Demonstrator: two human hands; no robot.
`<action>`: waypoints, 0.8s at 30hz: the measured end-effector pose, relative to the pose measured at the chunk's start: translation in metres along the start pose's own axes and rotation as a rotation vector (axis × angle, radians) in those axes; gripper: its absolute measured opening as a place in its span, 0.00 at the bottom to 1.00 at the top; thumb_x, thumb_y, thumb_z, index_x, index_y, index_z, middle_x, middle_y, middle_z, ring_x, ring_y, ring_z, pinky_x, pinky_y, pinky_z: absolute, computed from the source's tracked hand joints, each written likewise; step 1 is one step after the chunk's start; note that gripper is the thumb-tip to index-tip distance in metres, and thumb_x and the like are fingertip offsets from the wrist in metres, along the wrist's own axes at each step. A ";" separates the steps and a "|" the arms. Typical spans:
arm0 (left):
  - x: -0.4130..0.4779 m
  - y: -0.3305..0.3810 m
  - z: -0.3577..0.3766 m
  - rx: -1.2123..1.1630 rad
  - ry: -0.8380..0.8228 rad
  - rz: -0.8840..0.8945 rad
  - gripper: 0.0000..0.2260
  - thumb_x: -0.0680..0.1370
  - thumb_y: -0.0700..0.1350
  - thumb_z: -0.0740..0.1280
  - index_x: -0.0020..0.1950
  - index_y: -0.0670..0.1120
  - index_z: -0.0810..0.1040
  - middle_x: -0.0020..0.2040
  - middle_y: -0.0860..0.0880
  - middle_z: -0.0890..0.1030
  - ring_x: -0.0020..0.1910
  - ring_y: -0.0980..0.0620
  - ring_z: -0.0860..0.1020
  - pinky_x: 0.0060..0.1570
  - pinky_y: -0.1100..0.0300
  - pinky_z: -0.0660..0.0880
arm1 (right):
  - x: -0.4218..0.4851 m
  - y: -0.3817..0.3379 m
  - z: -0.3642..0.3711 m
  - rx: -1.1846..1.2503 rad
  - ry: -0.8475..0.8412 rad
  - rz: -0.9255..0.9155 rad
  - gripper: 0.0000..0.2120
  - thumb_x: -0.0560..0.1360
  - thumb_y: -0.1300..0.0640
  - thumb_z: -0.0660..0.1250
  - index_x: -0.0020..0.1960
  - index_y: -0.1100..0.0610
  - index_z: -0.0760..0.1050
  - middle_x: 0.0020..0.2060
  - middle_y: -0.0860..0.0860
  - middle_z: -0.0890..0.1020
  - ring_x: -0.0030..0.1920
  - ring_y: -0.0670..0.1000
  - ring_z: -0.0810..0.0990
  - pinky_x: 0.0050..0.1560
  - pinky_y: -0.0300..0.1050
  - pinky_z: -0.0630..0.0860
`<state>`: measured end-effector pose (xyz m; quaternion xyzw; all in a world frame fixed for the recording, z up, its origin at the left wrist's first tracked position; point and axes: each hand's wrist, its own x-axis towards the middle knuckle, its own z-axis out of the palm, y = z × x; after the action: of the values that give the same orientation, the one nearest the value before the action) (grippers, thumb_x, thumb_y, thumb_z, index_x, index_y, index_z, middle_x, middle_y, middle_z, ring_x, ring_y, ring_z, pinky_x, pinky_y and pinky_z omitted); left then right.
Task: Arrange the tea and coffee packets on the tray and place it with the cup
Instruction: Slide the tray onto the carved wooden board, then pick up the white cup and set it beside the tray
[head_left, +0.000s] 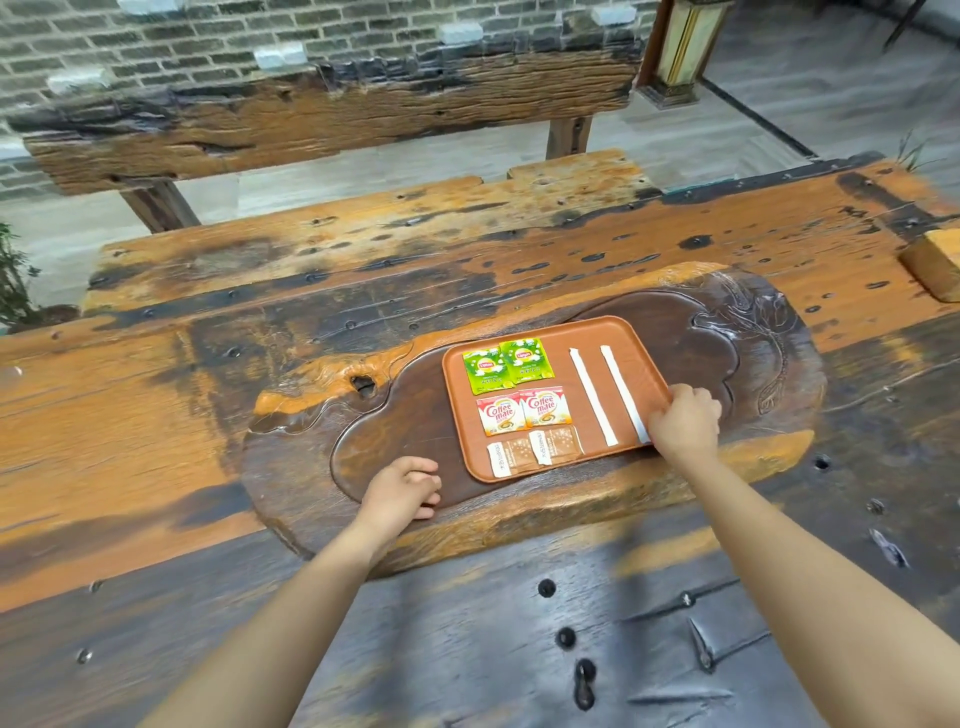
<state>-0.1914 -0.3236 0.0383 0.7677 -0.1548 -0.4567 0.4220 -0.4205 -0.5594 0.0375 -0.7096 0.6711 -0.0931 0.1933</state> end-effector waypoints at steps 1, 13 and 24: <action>-0.013 -0.006 -0.007 -0.021 0.007 -0.004 0.07 0.76 0.38 0.63 0.53 0.43 0.75 0.44 0.45 0.79 0.39 0.53 0.77 0.37 0.64 0.77 | -0.016 -0.007 0.002 0.015 0.002 -0.055 0.18 0.73 0.65 0.59 0.62 0.65 0.69 0.60 0.65 0.72 0.60 0.65 0.67 0.60 0.55 0.66; -0.183 -0.195 -0.100 -0.252 0.380 -0.288 0.06 0.77 0.36 0.61 0.44 0.42 0.75 0.36 0.47 0.77 0.31 0.54 0.75 0.27 0.69 0.72 | -0.241 -0.061 0.105 0.217 -0.535 -0.677 0.10 0.72 0.67 0.61 0.52 0.60 0.76 0.47 0.53 0.78 0.53 0.56 0.74 0.54 0.42 0.67; -0.221 -0.284 -0.176 -0.668 1.015 -0.474 0.11 0.79 0.39 0.53 0.38 0.44 0.68 0.32 0.45 0.66 0.25 0.53 0.71 0.20 0.67 0.73 | -0.302 -0.078 0.187 -0.369 -0.620 -1.148 0.33 0.75 0.38 0.43 0.76 0.51 0.51 0.77 0.51 0.52 0.76 0.55 0.48 0.74 0.53 0.45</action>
<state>-0.2051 0.0724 -0.0202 0.7288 0.3876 -0.1415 0.5464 -0.3006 -0.2314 -0.0627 -0.9688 0.1063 0.1430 0.1724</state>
